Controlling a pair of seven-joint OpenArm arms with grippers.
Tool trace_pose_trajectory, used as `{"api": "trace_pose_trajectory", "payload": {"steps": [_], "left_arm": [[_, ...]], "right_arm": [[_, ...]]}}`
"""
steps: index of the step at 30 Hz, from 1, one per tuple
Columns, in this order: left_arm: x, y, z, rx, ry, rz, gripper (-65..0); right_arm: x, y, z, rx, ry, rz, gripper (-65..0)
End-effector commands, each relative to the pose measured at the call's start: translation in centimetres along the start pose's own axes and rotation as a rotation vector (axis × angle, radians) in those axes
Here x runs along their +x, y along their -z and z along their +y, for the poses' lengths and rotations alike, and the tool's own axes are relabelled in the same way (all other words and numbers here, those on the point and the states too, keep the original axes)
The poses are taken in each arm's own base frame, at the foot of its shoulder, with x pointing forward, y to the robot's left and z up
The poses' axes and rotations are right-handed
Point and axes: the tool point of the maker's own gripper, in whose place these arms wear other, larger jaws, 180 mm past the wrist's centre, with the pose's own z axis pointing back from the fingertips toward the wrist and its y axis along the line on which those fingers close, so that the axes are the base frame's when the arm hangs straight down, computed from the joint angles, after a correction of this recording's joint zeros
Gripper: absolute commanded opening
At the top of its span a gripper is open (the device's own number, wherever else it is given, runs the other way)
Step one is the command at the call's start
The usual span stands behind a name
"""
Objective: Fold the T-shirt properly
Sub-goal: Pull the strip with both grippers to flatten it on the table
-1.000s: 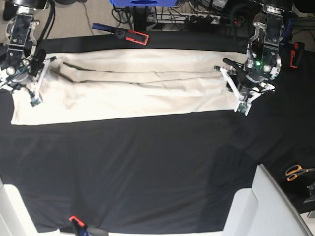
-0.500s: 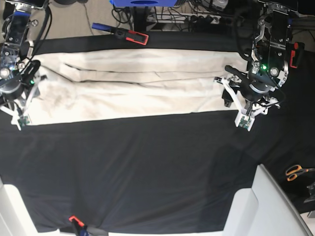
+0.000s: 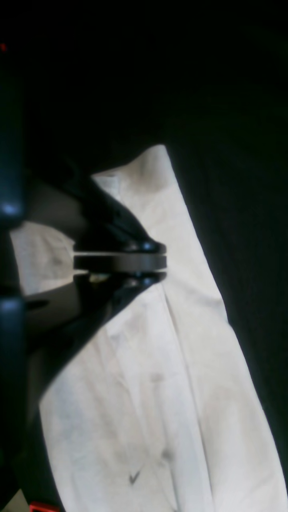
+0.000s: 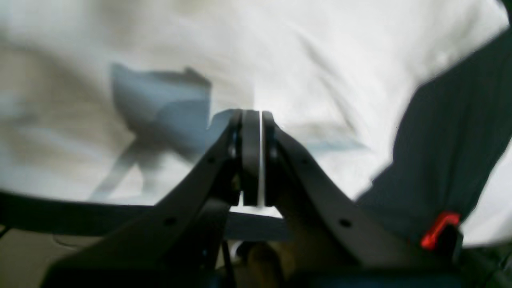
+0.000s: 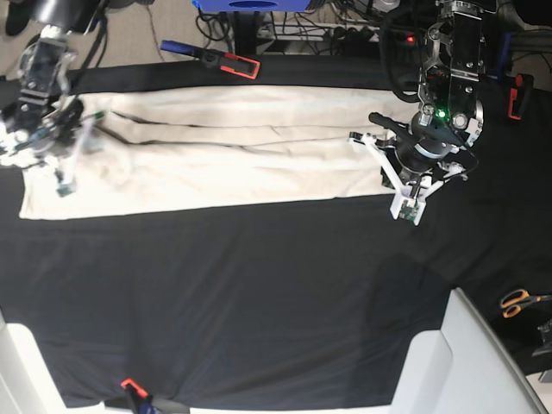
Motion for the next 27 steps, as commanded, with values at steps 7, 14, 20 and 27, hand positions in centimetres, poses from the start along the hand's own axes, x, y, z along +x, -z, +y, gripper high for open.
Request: {"api": "trace_pose_trajectory", "payload": {"steps": [7, 14, 20, 27], "left_arm": [[0.8, -0.6, 2.7, 0.065, -0.032, -0.036, -65.0], [0.1, -0.6, 5.4, 0.126, -0.084, -0.021, -65.0], [-0.3, -0.7, 5.5, 0.128, -0.077, -0.01, -65.0], [-0.4, -0.7, 5.3, 0.125, -0.079, -0.007, -65.0]], "right_arm": [[-3.0, 1.8, -4.5, -0.028, 0.096, 0.043, -64.2], [-2.8, 0.2, -7.5, -0.107, 0.147, 0.016, -64.2], [1.4, -3.1, -9.9, -0.207, 0.106, -0.089, -64.2], [6.2, 1.4, -9.3, -0.071, 0.072, -0.145, -64.2]]}}
